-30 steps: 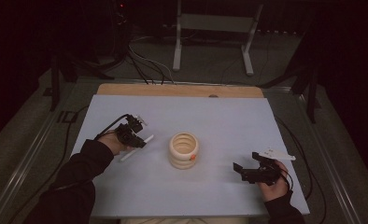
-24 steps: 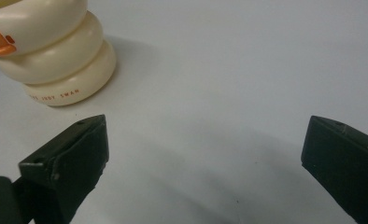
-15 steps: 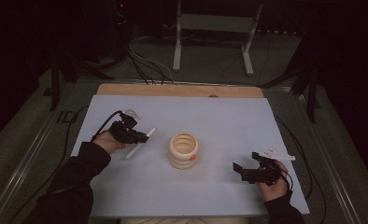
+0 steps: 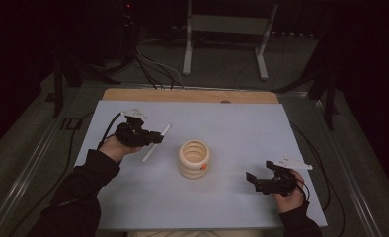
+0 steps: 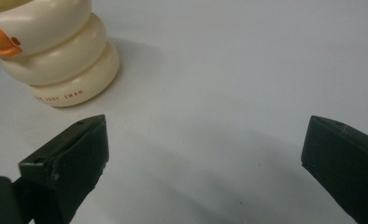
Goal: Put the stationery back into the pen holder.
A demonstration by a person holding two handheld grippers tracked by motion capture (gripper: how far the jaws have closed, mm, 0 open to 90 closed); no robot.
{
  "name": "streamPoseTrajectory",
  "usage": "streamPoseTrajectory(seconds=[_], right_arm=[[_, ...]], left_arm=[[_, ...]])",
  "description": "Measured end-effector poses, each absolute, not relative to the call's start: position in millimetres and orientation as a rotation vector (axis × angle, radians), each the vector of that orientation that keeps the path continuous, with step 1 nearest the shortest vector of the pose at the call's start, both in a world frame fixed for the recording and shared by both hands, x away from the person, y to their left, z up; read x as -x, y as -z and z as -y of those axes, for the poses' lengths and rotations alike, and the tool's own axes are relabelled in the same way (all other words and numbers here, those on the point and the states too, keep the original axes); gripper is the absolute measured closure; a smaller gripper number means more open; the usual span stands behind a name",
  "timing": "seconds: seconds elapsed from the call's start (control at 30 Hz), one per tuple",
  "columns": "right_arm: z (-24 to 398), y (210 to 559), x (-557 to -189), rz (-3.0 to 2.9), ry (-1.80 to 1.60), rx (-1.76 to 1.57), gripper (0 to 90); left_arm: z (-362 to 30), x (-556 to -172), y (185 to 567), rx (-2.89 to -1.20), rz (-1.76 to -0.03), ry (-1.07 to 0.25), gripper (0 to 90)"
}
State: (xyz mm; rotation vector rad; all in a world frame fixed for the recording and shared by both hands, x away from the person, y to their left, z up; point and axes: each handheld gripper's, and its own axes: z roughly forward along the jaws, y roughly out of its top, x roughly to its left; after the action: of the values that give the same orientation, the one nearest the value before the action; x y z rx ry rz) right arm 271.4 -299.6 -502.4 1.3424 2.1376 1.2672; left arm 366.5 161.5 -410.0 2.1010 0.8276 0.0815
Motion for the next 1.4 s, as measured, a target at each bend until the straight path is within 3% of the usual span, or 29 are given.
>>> streamPoseTrajectory(seconds=[0.53, 0.87, 1.4], right_arm=[[300.2, 502.0, -271.2, -2.134, -1.271, -1.344, 0.5], [300.4, 501.9, -271.2, -2.135, -1.273, -1.343, 0.5], [300.3, 501.4, -270.8, -2.138, -1.272, -1.342, 0.5]], left_arm=[[-149.9, -359.0, 388.1, -1.859, -0.763, -0.178, 79.7], [-142.7, -358.9, 386.4, -1.673, -0.736, -0.078, 79.7], [-115.2, -353.5, 397.9, -1.563, -0.615, -0.042, 79.7]])
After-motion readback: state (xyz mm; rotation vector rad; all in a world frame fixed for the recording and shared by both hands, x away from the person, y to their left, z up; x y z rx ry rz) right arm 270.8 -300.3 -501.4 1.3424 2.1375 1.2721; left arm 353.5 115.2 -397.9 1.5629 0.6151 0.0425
